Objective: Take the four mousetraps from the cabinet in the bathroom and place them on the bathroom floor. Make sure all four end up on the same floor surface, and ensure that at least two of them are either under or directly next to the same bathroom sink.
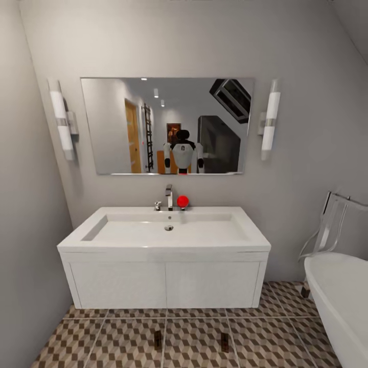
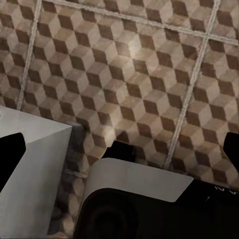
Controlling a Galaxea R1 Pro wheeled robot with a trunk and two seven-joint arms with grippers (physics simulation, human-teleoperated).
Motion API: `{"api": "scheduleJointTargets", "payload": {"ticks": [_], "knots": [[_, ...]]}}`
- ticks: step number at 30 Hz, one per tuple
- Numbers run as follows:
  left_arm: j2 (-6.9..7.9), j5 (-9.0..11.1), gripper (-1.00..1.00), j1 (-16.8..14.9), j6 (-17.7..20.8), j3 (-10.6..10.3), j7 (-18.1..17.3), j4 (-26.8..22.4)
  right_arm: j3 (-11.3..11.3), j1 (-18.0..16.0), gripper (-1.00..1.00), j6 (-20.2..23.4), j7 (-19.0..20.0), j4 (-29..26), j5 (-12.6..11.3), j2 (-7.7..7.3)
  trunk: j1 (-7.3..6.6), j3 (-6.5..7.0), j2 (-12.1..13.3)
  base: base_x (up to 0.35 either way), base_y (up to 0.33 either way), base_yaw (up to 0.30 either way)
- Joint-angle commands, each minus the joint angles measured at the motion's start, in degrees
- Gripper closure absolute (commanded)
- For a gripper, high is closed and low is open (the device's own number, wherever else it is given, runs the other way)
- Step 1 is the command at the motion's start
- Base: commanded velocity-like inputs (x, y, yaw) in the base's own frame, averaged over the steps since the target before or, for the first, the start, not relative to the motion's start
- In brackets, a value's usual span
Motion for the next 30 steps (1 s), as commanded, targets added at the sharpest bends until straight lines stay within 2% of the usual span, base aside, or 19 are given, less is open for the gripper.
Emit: {"api": "scheduleJointTargets", "payload": {"ticks": [1,12,24,30], "knots": [[-0.05,0.5,-1.0,0.5,-0.7,-0.5,0.2,0.0,0.4,0.2,-1.0,-0.4,0.0,0.2,-0.7,0.17,-0.23,0.12,0.4,0.0,0.0,0.0],[-0.33,0.4,-1.0,1.5,-2.3,-0.5,-0.2,0.0,0.4,0.6,-1.0,-0.3,0.1,0.2,-0.8,0.45,-2.64,2.1,4.8,0.0,0.0,0.0],[0.06,0.0,-1.0,1.5,-1.7,-0.6,-6.6,0.0,0.3,0.6,-1.0,-0.3,0.1,0.2,-0.7,0.91,-2.64,2.1,4.8,0.0,0.0,0.0],[-0.08,0.0,-1.0,1.5,-1.6,-0.7,-8.3,0.0,0.2,0.6,-1.0,-0.3,0.0,0.2,-0.7,1.33,-2.64,2.1,4.8,0.0,0.0,0.0]]}}
